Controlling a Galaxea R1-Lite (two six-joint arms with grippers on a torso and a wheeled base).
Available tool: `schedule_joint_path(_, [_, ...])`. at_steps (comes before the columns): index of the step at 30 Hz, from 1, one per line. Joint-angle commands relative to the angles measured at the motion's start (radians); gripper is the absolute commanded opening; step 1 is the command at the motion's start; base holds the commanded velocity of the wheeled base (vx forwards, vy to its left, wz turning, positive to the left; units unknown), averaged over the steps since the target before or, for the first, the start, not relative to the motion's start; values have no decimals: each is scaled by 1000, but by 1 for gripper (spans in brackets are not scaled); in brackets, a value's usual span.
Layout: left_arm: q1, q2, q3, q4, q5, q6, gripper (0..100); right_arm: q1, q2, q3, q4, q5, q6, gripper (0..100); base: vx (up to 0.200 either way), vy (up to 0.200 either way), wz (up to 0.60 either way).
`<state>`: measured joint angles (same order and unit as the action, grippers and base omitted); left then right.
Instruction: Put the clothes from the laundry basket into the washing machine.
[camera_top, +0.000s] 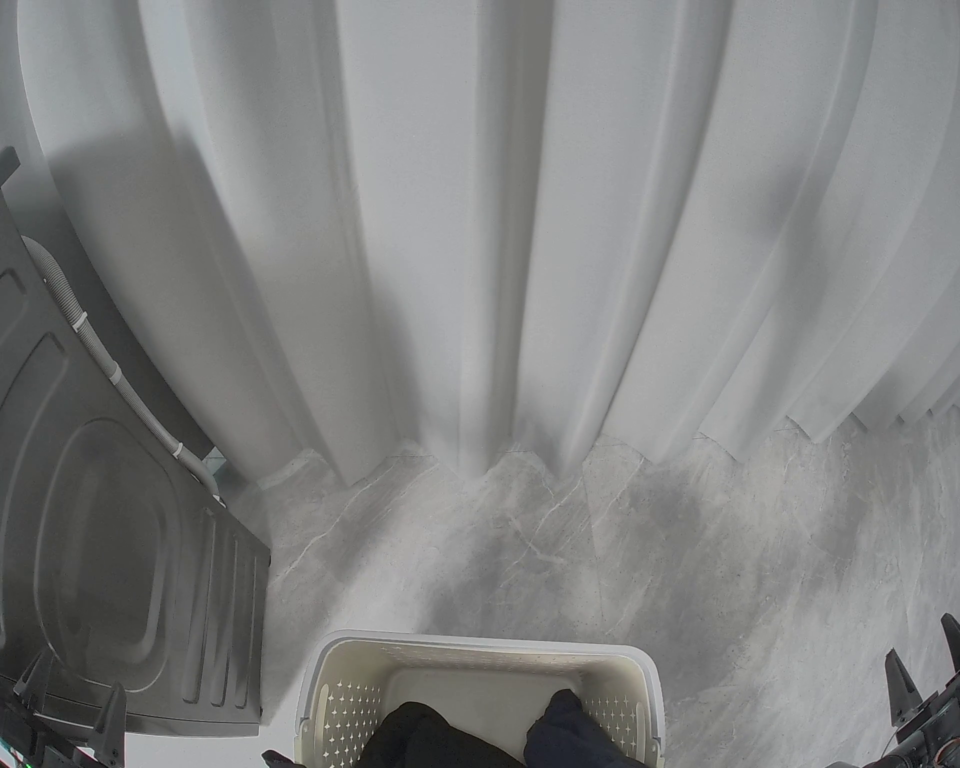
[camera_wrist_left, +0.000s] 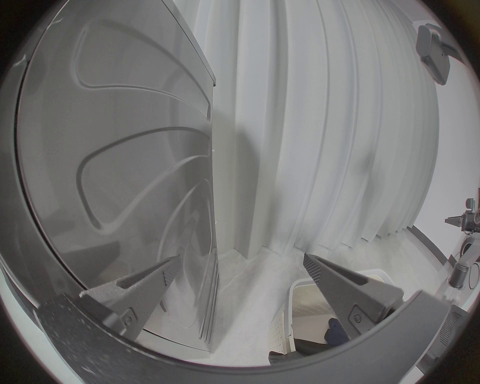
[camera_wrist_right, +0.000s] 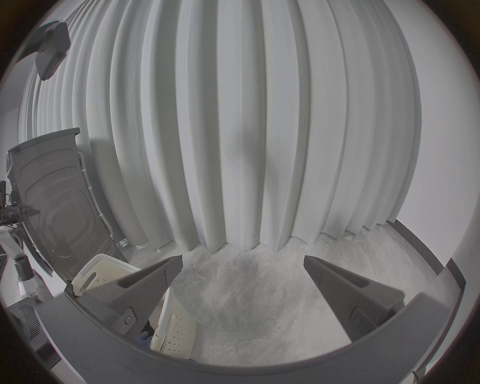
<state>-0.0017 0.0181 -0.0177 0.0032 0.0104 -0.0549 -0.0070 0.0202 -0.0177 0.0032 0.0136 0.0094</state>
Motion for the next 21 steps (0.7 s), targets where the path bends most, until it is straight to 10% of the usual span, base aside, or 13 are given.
schedule_joint_path(1, [0, -12, 16, 0, 0, 0, 100, -1, 0, 18, 0, 0, 0, 100, 0, 0, 0])
schedule_joint_path(21, [0, -12, 16, 0, 0, 0, 100, 1, 1, 18, 0, 0, 0, 100, 0, 0, 0])
